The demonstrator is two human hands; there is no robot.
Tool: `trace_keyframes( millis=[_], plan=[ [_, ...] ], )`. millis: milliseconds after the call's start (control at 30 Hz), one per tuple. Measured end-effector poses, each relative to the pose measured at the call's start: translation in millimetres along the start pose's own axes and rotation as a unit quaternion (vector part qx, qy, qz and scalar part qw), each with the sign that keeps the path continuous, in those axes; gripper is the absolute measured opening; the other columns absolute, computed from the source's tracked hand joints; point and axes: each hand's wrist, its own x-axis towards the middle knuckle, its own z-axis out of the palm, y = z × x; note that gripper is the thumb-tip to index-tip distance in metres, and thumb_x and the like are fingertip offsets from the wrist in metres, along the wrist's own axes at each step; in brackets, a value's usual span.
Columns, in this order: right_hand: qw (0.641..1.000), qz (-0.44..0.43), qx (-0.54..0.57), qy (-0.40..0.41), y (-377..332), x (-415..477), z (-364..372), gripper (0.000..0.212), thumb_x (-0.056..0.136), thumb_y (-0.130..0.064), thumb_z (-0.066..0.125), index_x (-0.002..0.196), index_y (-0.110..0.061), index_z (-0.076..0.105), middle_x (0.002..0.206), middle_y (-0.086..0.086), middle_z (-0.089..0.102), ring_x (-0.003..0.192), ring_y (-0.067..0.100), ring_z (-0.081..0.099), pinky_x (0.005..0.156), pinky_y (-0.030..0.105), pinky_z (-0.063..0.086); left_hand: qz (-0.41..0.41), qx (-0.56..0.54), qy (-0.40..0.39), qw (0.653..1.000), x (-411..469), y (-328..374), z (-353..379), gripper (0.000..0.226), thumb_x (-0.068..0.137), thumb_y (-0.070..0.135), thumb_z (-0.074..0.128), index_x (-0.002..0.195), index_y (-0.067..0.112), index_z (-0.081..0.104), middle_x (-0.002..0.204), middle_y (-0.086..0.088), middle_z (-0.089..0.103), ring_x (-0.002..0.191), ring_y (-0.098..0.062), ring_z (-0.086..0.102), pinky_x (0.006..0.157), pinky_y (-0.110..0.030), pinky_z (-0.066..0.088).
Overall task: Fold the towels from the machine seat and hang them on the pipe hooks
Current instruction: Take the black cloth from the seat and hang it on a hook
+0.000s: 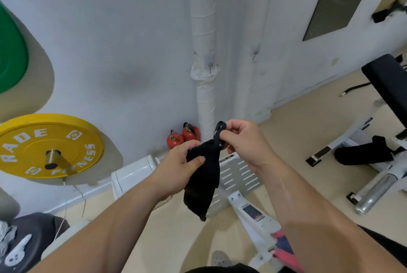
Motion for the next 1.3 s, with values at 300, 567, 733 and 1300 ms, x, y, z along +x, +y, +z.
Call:
trace_keyframes(
  millis=[300,567,733,1300],
  plan=[
    [0.999,0.017,-0.008,0.035,-15,122,6,0.026,0.082,0.003,0.064,0.061,-0.012,0.057,0.061,0.010,0.059,0.052,0.017,0.053,0.050,0.026,0.043,0.000,-0.037,-0.036,0.999,131,-3,-44,0.014,0.092,0.017,0.062,0.097,0.027,0.070,0.083,0.001,0.069,0.079,-0.013,0.066,0.072,-0.032,0.052],
    [0.993,0.023,-0.043,0.105,-33,215,36,0.038,0.080,0.001,0.063,0.050,-0.022,0.056,0.050,0.000,0.052,0.048,0.014,0.047,0.050,0.026,0.042,0.054,-0.106,-0.080,0.990,247,15,-85,0.010,0.097,0.023,0.064,0.101,0.013,0.064,0.095,-0.023,0.074,0.076,-0.032,0.070,0.059,-0.040,0.055],
    [0.991,0.021,-0.043,0.126,-39,256,32,0.014,0.085,-0.003,0.067,0.076,0.001,0.057,0.068,0.014,0.051,0.055,0.018,0.050,0.055,0.028,0.042,0.064,-0.082,-0.105,0.989,306,18,-102,0.031,0.100,0.015,0.053,0.077,0.032,0.065,0.064,0.006,0.066,0.062,-0.014,0.060,0.061,-0.027,0.048],
    [0.969,0.000,0.179,0.171,13,374,-95,0.025,0.089,0.003,0.060,0.067,-0.005,0.053,0.068,0.013,0.049,0.057,0.019,0.044,0.055,0.024,0.037,-0.002,-0.089,-0.151,0.985,484,55,-26,0.018,0.100,0.018,0.056,0.086,0.014,0.065,0.079,-0.012,0.063,0.074,-0.027,0.058,0.073,-0.039,0.045]
  ],
)
